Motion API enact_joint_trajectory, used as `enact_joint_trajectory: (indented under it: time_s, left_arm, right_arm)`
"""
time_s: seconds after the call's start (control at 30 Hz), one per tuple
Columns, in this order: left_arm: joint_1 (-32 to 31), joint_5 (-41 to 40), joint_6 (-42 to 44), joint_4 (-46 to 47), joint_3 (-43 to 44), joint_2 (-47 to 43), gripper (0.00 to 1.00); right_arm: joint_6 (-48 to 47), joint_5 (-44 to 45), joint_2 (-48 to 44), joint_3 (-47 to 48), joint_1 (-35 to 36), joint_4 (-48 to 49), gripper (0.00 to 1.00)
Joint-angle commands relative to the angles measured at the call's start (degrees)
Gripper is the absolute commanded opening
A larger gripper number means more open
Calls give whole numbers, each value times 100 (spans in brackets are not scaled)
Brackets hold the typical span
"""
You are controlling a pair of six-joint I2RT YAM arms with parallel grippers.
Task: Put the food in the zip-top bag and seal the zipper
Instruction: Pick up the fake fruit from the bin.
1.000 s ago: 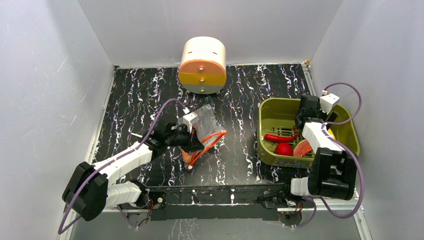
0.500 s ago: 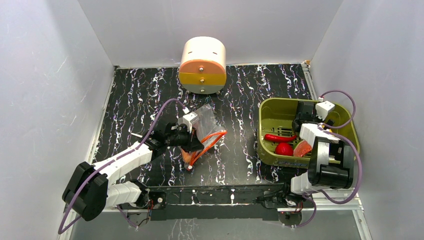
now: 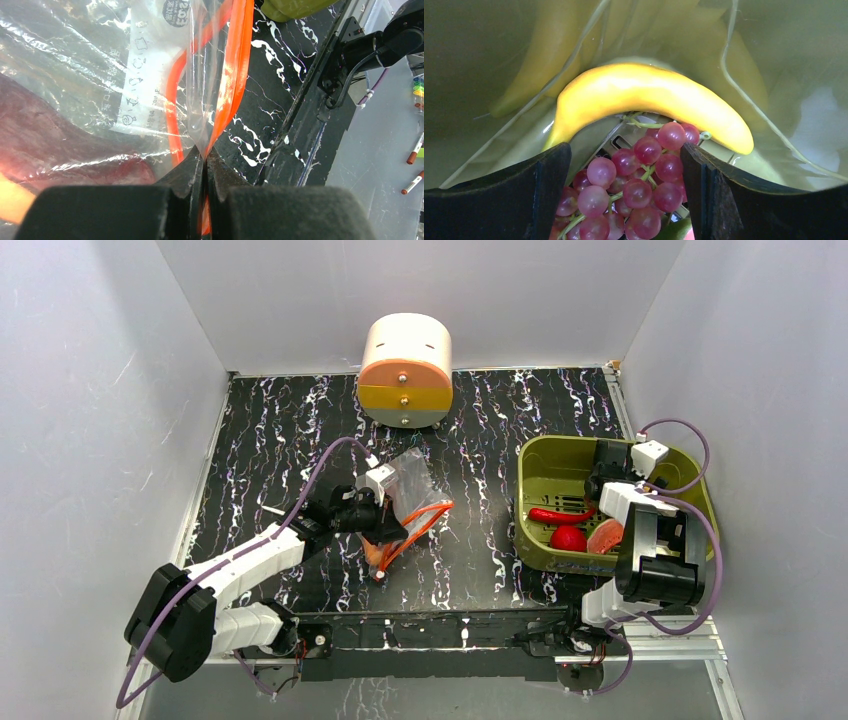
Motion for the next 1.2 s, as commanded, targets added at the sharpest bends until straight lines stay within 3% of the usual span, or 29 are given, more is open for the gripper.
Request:
enact_joint_trajectory:
  time_s: [0.0,0.27,0.4,0.5,0.93,1.17]
  left_arm:
    - [-26,111,110,70,124,-103,0]
    - [-29,97,131,52,142,-171,0]
    - [-26,121,113,69,128,-224,0]
    - [-30,151,103,66,118,-229,0]
    - [-26,220,-47,359,-32,-294,0]
    - [-26,-28,-112,343,-19,-286,0]
  right_arm:
    - [123,-575,191,141,0,-125,77]
    - [166,-501,-196,185,-1,-292,50]
    - [223,-506,-582,229,3,-395,30]
    - [219,-447,-777,190,13,-425,21]
    - [107,-854,-1351,356,89,-680,2]
    - [33,-1003,-1948,564,286,-1225,1]
